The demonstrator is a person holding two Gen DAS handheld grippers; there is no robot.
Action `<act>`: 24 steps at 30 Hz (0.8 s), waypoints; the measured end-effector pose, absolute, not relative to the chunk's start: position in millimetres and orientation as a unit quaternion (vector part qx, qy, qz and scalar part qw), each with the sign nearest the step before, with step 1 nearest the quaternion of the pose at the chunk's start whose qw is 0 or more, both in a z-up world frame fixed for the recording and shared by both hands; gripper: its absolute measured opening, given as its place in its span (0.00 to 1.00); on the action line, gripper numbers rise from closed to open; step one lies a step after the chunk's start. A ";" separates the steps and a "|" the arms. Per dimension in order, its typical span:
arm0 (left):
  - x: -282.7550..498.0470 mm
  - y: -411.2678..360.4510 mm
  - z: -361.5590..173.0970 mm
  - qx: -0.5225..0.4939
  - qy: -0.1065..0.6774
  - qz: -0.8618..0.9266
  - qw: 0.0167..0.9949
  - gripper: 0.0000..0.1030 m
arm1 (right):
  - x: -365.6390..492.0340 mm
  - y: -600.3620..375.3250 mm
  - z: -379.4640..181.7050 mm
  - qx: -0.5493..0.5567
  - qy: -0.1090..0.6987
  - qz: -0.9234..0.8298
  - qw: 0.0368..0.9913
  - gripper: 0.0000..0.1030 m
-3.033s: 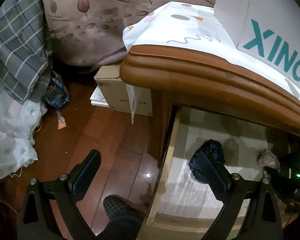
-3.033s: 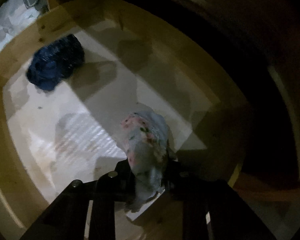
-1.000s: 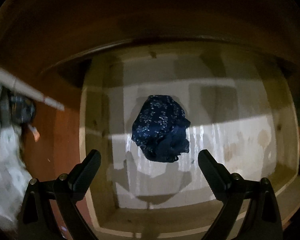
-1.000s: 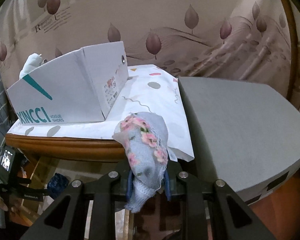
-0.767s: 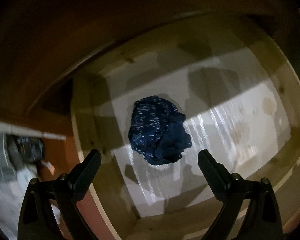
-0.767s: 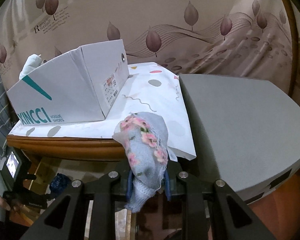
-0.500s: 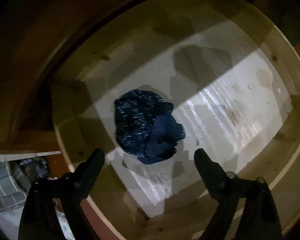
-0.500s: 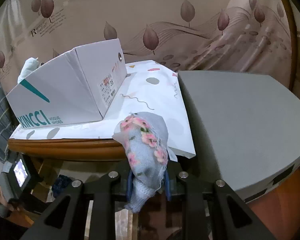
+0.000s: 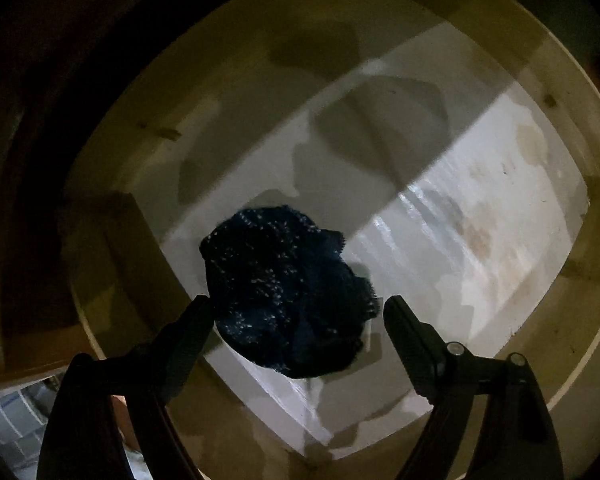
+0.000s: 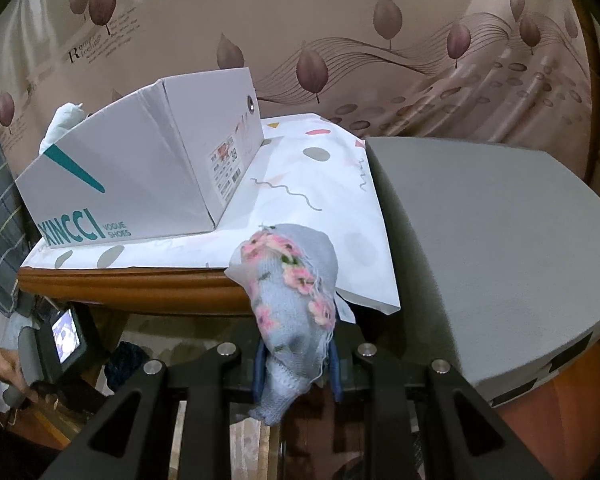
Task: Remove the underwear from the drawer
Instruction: 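Grasp the navy lace garment with the left gripper and lift it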
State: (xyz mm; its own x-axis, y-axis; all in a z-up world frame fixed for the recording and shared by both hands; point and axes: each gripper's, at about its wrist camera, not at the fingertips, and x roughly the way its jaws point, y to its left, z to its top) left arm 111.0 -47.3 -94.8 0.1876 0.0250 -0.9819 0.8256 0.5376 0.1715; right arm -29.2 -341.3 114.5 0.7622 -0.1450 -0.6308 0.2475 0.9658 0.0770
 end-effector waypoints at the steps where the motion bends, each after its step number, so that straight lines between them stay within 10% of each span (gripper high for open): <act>1: 111.5 -47.8 -98.0 0.381 0.568 -0.303 0.664 0.82 | -28.6 -341.1 114.3 0.078 0.329 -0.105 0.935 0.23; 11: 116.4 -49.7 -115.6 0.413 0.565 -0.323 0.636 0.85 | -25.8 -340.6 112.4 0.080 0.330 -0.107 0.935 0.23; 24: 99.3 -48.3 -109.0 0.402 0.567 -0.347 0.629 0.26 | -25.5 -340.7 112.1 0.083 0.329 -0.106 0.935 0.23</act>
State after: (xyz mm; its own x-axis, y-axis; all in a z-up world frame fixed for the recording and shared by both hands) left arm 99.3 -48.3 -109.0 0.1153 0.0186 -0.9932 0.8930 0.4359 0.1119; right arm -25.5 -340.7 112.1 0.7603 -0.1439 -0.6334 0.2528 0.9638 0.0845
